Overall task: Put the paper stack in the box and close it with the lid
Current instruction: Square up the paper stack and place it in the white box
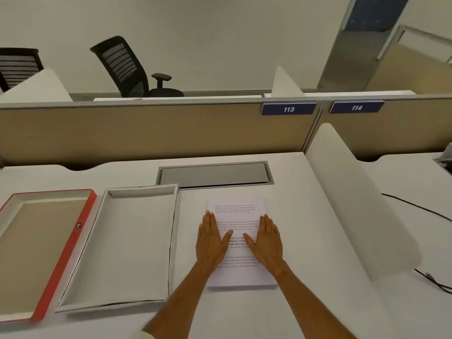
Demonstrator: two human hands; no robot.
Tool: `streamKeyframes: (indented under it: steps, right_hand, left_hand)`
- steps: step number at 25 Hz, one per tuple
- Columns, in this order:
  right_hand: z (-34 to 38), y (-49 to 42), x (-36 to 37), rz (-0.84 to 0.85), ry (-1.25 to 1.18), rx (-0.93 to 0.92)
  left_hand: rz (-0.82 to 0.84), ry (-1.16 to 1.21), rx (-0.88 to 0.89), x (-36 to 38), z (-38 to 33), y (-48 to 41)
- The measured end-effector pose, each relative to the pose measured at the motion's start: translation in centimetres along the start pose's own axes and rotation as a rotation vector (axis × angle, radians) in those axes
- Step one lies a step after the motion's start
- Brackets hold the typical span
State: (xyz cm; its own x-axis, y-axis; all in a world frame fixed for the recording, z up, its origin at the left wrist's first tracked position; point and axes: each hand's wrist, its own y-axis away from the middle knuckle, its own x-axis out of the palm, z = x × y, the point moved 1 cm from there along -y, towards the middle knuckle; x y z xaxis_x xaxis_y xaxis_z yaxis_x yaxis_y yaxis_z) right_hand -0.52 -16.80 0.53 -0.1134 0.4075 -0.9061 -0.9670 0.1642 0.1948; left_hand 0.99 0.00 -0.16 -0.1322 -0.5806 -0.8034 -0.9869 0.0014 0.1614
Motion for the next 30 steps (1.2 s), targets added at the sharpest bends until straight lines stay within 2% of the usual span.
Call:
streamKeyframes:
  steps: [5, 10, 14, 17, 24, 30]
  right_hand:
    - [-0.1, -1.0, 0.2, 0.007, 0.001, 0.123]
    - [0.3, -2.3, -0.2, 0.056, -0.068, 0.346]
    - [0.4, -3.2, -0.5, 0.116, -0.185, 0.465]
    - [0.4, -3.6, -0.9, 0.150, -0.226, 0.508]
    - [0.3, -4.7, -2.1, 0.240, -0.187, 0.510]
    - [0.7, -4.6, -1.9, 0.224, -0.300, 0.475]
  left_hand:
    - [0.067, 0.073, -0.121, 1.0, -0.2, -0.6]
    - [-0.012, -0.003, -0.347, 0.7, -1.5, -2.1]
    - [0.077, 0.065, -0.564, 0.0, -1.9, -3.6]
    - [0.123, 0.087, -0.662, -0.5, -2.1, -4.4]
    - [0.249, 0.041, -0.619, -1.6, -1.2, -5.7]
    - [0.211, 0.010, -0.632, -1.8, -1.9, -5.1]
